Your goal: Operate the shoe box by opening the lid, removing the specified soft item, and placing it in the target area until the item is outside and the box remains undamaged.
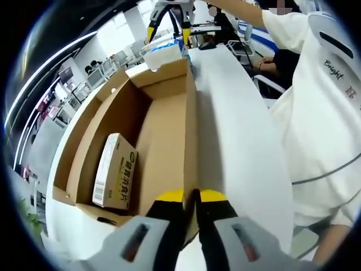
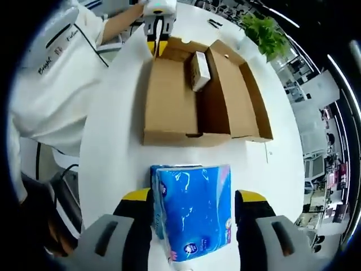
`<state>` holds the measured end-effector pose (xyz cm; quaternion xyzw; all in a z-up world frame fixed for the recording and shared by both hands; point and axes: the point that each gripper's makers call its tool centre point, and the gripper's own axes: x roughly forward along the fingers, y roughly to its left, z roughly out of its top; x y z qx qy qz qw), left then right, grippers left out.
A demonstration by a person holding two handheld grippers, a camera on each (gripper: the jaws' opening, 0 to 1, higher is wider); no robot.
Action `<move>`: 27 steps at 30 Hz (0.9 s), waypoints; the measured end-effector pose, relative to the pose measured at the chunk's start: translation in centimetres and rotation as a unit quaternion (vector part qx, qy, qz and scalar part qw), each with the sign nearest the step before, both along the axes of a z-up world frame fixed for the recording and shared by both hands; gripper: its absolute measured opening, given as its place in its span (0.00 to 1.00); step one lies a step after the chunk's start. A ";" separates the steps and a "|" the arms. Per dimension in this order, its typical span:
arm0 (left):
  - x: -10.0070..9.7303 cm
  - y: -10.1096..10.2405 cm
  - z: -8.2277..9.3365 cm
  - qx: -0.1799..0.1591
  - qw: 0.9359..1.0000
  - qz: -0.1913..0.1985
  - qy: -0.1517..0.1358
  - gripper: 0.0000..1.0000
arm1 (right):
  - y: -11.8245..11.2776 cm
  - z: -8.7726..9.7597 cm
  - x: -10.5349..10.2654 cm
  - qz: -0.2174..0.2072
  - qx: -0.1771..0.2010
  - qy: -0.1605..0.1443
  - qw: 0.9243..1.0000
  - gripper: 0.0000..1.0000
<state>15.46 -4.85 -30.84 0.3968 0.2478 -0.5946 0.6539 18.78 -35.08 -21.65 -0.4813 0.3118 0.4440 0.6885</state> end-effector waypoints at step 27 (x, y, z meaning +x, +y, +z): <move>0.0 0.0 0.1 -0.003 1.000 0.002 -0.002 0.06 | 3.6 12.3 3.5 -0.113 0.354 -0.226 0.900 0.42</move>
